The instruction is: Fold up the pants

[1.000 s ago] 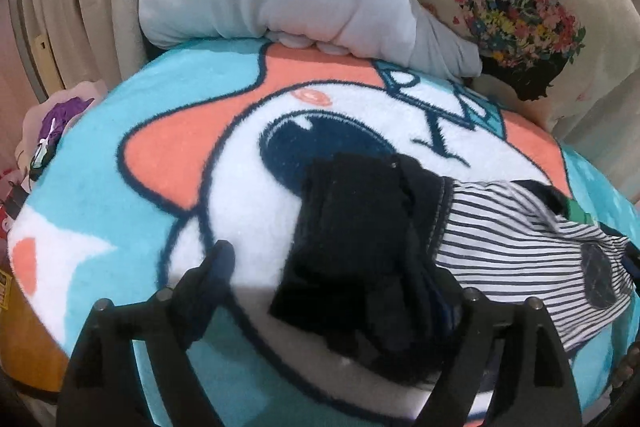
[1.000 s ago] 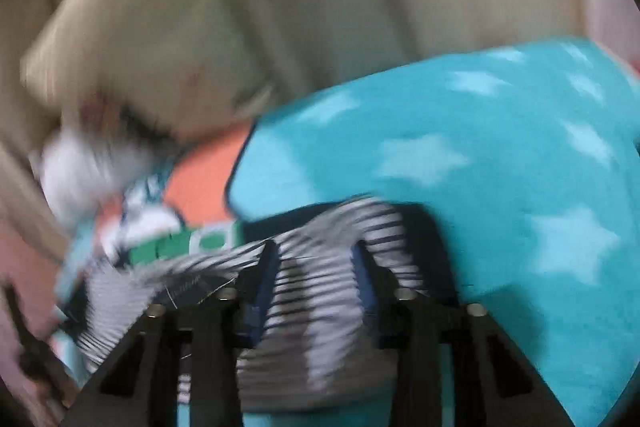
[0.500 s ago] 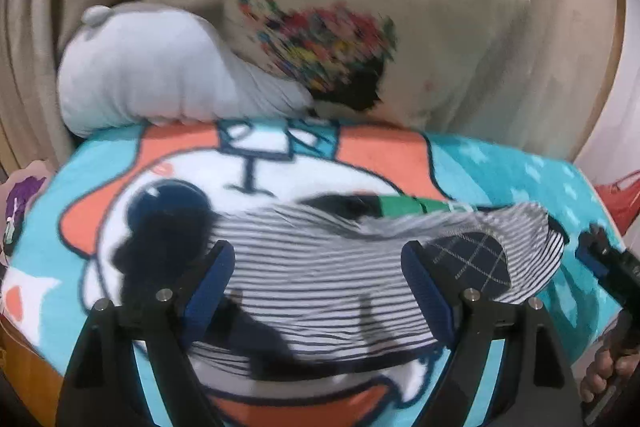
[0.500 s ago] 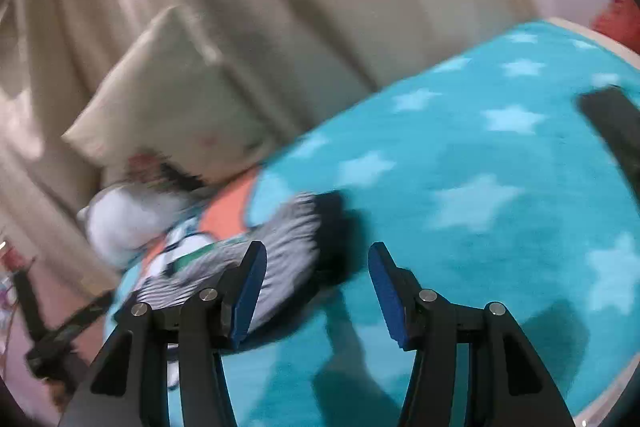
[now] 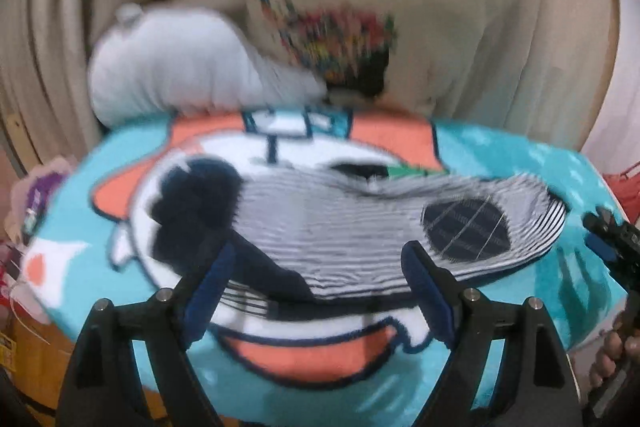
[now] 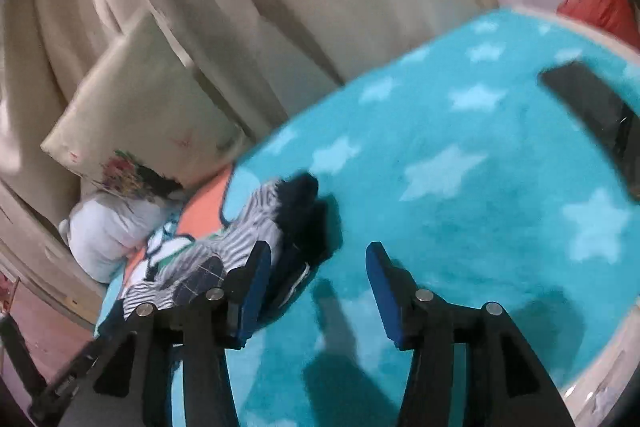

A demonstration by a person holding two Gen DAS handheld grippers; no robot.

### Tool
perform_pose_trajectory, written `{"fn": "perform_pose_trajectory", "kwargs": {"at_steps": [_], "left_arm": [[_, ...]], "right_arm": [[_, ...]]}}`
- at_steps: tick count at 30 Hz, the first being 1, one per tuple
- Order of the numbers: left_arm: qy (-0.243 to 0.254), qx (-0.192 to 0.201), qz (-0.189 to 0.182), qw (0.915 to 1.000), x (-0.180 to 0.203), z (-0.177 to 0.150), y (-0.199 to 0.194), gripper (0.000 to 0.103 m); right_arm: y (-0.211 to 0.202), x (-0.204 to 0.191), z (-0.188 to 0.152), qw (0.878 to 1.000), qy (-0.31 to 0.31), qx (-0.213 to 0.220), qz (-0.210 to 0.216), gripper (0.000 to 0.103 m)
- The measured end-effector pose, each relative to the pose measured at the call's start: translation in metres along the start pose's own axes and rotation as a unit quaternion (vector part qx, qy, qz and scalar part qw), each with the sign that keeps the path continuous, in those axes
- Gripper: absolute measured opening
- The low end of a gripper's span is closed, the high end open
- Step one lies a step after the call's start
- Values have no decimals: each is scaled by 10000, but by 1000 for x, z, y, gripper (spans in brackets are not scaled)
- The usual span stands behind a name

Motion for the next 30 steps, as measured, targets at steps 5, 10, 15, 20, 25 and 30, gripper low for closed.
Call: {"fn": "perform_pose_trajectory", "kwargs": {"at_steps": [5, 10, 15, 20, 25, 30], "left_arm": [[186, 607, 557, 9964, -4, 15, -51, 85], [544, 1266, 1081, 9846, -3, 38, -108, 85], [750, 1795, 1244, 9730, 1, 63, -149, 91], [931, 1842, 1194, 9712, 11, 72, -152, 92], [1038, 1478, 1048, 9780, 19, 66, -129, 92], [1056, 1194, 1021, 9819, 16, 61, -108, 92]], "right_arm": [[-35, -27, -16, 9987, -397, 171, 268, 55], [-84, -79, -6, 9911, -977, 519, 739, 55], [-147, -125, 11, 9742, -1564, 1332, 935, 69], [-150, -140, -3, 9687, -1894, 1299, 939, 75], [-94, -122, -26, 9809, -1714, 546, 739, 75], [-54, -106, -38, 9868, -1543, 73, 488, 75]]}}
Point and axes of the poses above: each gripper's, at about its wrist camera, not at the fingertips, and y roughly the way its jaws point, x to its right, z to its top, the point moved 7 cm from there along y, roughly the way its jaws point, and after that the axes turned 13 degrees about y, right-handed, at the moved point
